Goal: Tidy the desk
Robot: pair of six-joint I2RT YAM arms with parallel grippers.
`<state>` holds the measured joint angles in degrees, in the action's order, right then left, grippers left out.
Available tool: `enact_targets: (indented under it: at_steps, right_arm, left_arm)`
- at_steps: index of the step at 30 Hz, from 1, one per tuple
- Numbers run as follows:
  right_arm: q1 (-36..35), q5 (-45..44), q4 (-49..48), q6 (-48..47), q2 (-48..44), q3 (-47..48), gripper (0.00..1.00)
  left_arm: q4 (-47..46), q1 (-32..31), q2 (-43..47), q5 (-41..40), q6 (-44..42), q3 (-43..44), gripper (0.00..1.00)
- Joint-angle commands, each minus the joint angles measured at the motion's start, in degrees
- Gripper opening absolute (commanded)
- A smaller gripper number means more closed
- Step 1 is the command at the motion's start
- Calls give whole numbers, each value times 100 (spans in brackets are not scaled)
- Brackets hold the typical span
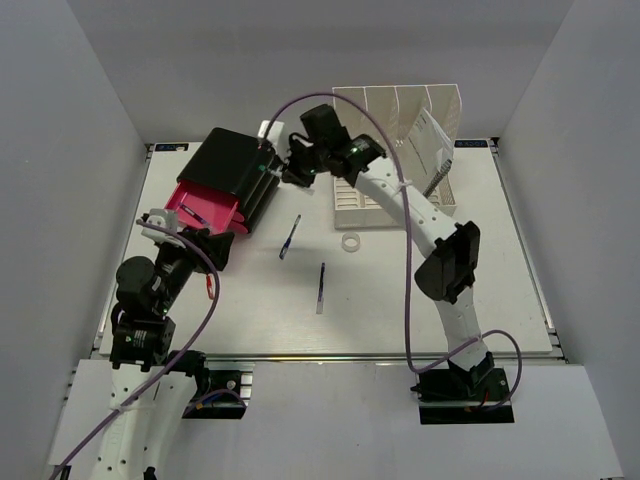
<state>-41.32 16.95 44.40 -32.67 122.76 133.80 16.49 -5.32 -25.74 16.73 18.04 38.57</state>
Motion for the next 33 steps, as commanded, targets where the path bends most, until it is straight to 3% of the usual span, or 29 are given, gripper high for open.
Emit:
enact_targets:
  at_steps: [1,2,9,27,33]
  right_arm:
    - [-490,221,-1193,707,-347,-682,0]
    - [-630,291,-1867,839,-401,-880,0]
    - [-930,669,-3216,2114,-77,-724,0]
    - [-1238,467,-5397,3995,1021,-513,0]
    - [-1378,221,-5820,4110,1364,-381,0]
  left_arm:
    - [170,40,121,-538,6,46,73]
    - [170,40,156,-592,15,46,72]
    - [170,40,350,-733,24,46,72]
    - [179,40,587,-891,33,46,72]
    - [179,40,605,-873,33,46,72]
